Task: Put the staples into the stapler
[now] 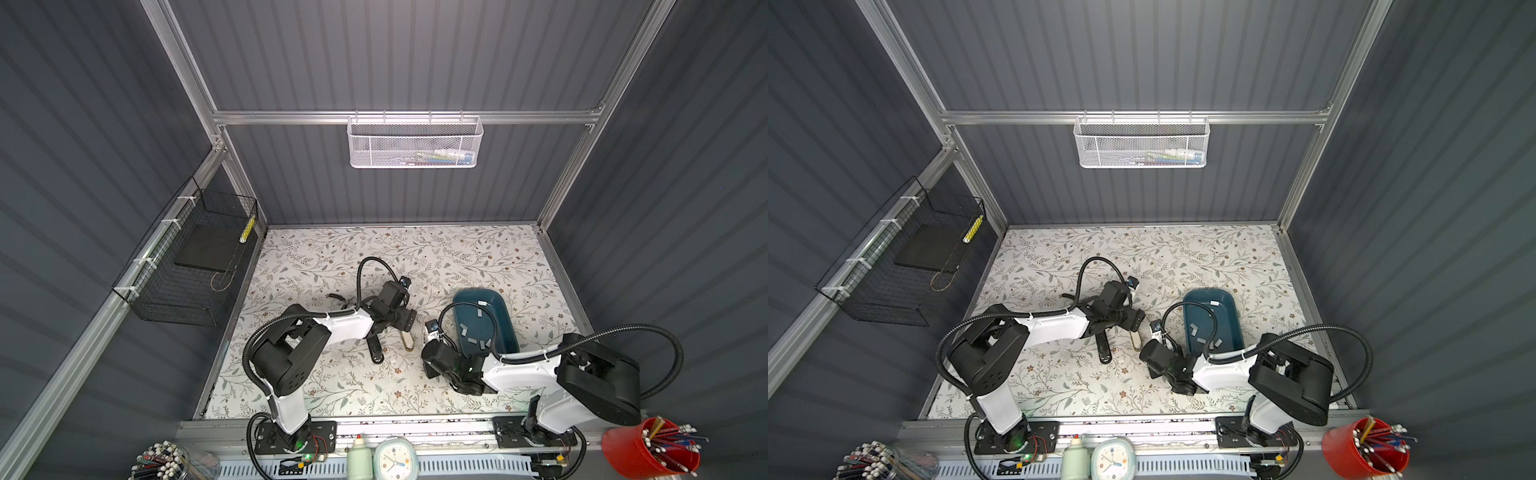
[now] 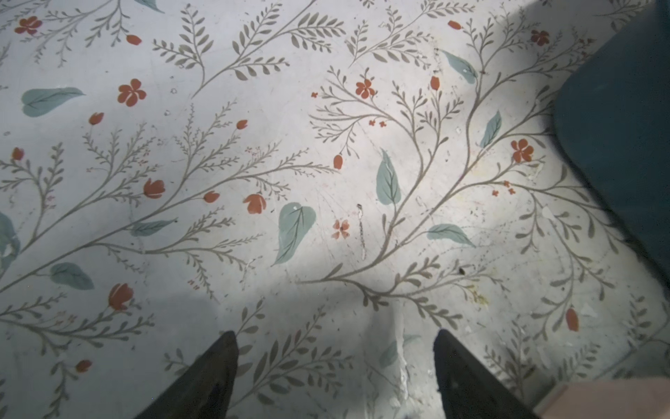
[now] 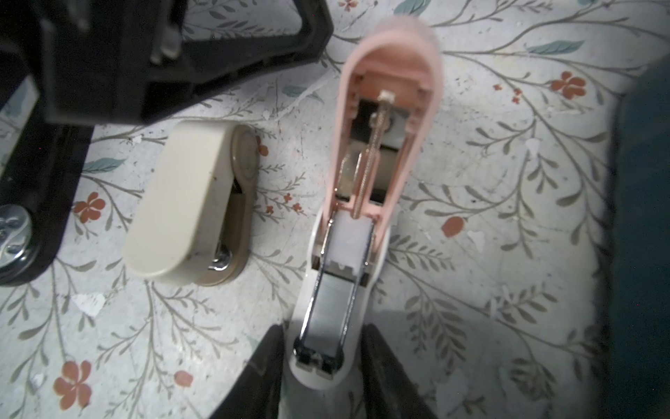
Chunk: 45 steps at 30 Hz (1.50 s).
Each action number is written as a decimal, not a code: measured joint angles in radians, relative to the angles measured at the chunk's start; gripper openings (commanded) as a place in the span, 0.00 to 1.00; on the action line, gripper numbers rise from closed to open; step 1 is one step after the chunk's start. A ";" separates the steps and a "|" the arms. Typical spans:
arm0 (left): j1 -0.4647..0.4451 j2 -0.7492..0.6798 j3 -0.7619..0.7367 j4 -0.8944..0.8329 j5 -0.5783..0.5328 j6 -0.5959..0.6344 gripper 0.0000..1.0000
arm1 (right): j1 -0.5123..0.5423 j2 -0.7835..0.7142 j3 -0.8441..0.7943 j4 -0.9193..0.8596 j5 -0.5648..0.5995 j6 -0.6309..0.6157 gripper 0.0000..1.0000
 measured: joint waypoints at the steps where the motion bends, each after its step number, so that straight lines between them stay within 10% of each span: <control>1: 0.000 0.004 0.005 0.000 0.002 0.003 0.85 | 0.000 0.000 0.000 0.000 0.002 0.000 0.36; 24: -0.018 -0.019 -0.071 0.111 0.186 0.057 0.84 | -0.003 -0.008 -0.020 0.022 0.023 0.000 0.40; 45: -0.055 -0.060 -0.139 0.117 -0.021 0.055 0.87 | -0.007 -0.074 -0.027 -0.032 0.014 -0.003 0.50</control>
